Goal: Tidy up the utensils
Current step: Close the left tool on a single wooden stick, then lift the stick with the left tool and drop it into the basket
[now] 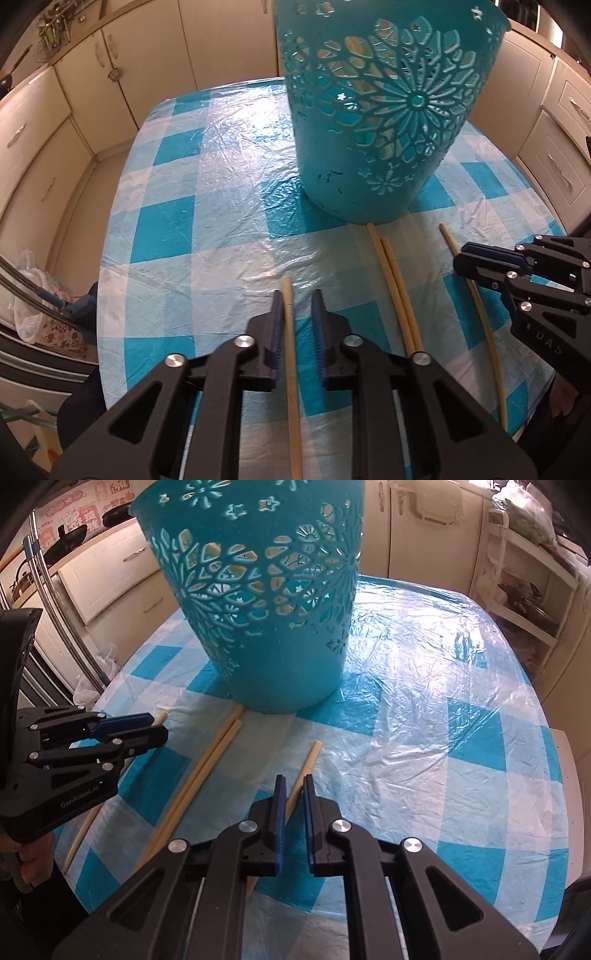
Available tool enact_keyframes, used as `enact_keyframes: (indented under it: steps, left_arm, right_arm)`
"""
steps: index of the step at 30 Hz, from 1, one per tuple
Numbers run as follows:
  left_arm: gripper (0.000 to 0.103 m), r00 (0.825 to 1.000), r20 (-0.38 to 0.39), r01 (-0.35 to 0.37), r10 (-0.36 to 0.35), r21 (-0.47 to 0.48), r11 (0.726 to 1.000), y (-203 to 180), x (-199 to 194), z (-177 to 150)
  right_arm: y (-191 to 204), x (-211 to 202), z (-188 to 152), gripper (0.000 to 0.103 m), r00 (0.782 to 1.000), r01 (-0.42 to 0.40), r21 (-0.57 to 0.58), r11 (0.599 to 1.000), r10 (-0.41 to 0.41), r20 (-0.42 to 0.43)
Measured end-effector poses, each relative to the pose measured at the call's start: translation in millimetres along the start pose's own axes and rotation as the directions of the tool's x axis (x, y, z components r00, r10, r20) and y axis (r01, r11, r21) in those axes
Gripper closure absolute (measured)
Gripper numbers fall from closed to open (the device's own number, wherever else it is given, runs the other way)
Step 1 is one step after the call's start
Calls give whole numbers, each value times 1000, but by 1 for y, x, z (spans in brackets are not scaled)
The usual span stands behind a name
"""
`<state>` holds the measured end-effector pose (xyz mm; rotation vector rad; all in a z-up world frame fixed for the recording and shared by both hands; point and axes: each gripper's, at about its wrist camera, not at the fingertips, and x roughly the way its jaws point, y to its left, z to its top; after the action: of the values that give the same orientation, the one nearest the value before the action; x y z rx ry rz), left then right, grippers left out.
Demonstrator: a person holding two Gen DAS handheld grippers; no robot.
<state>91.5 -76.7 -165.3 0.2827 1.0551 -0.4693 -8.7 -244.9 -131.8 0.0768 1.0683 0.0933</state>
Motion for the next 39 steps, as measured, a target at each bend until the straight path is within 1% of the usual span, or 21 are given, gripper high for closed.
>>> enact_keyframes:
  steps: [1,3,5,11,16,21,24,27,29,31,35,36,39]
  left_arm:
    - [98,1000,3,-3,3,7,1000,-2,0,-1]
    - [98,1000,13,-17,17,17,1000,-6,-1,-1]
    - [98,1000,21,-17,17,15,1000,-6,-1,-2]
    - [98,1000,29,4,-3,-6,1000,-3,-1,-3]
    - [98,999,43,16,-16,-12,1000,-1,-4,-5]
    - [98,997,75,30,-28,-15,999,-1,-17,-4]
    - [98,992,107,62,-60,-19,998,0,-29,-2]
    - [98,978,165,131,-124,-29,991,2,-50,2]
    - [98,962,208,188,-176,-38,982,5,-69,6]
    - [98,948,242,226,-209,-44,973,6,-85,11]
    - [98,906,316,313,-280,-58,948,11,-124,27]
    - [98,898,332,325,-289,-58,944,12,-132,31]
    - [98,865,385,367,-320,-52,929,11,-158,45]
  right_arm:
    - [0,0,0,93,1000,1,1,1000,-1,5]
    - [0,0,-1,93,1000,1,4,1000,-1,19]
    - [2,1,-2,93,1000,4,5,1000,-4,30]
    - [7,2,-3,93,998,34,-22,999,-33,55]
    - [7,2,-3,93,998,36,-23,999,-35,59]
    - [7,2,-4,93,997,43,-29,999,-41,63]
    - [8,2,-4,93,997,45,-30,999,-43,64]
    - [8,2,-4,93,997,47,-32,998,-45,64]
    - [9,2,-4,93,997,48,-33,998,-46,65]
    - [10,2,-5,93,997,48,-34,998,-46,65]
    - [10,2,-5,93,997,49,-33,998,-46,66]
    - [10,2,-5,93,997,48,-34,998,-46,65]
    - [11,2,-5,93,997,49,-34,998,-47,66]
